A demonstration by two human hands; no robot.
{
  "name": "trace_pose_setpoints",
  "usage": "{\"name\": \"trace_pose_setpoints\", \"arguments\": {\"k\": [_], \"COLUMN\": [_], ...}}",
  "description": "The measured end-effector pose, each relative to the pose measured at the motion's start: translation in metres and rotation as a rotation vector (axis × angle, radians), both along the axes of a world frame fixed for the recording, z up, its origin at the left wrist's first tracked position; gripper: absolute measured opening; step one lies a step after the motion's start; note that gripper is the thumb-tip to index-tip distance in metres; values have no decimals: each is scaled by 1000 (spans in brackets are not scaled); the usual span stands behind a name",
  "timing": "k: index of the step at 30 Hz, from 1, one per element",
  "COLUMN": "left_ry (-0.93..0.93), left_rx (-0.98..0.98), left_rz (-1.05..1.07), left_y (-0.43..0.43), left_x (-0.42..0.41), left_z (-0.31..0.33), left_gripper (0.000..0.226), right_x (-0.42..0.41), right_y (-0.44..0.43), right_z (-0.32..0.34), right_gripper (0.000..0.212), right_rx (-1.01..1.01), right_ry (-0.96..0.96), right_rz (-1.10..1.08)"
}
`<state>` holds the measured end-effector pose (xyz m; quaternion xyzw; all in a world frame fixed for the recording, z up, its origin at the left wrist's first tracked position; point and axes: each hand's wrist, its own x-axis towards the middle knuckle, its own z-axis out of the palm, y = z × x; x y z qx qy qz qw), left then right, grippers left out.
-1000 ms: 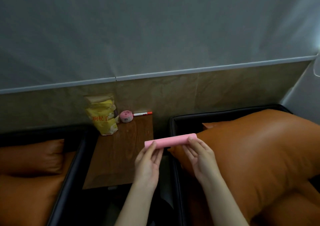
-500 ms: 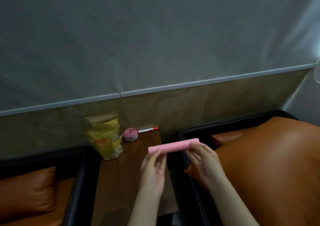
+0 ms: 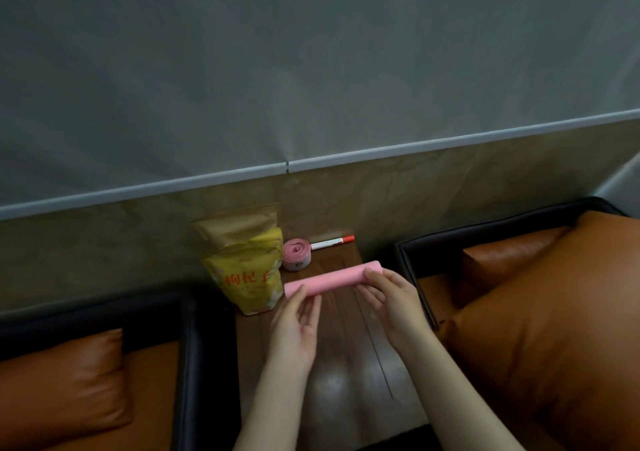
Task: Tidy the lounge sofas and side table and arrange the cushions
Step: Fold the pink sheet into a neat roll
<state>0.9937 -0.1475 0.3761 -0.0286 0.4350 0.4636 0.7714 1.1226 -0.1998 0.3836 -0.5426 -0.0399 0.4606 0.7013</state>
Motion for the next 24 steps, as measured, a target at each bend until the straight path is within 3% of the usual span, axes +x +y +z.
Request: {"name": "trace_pose_setpoints", "arguments": {"k": [11, 24], "left_ry": [114, 173], "left_rx": [-73, -213], "left_rz": [-104, -21], "left_y": [23, 59], "left_x": [16, 72], "left_z": [-50, -159], "left_gripper": [17, 11], "right_x": [16, 69], "right_y": [7, 56], "right_z": [-48, -168], "right_gripper": [13, 12], "right_rx": [-126, -216], "right_ry": [0, 51], "right_rz": [-28, -61]}}
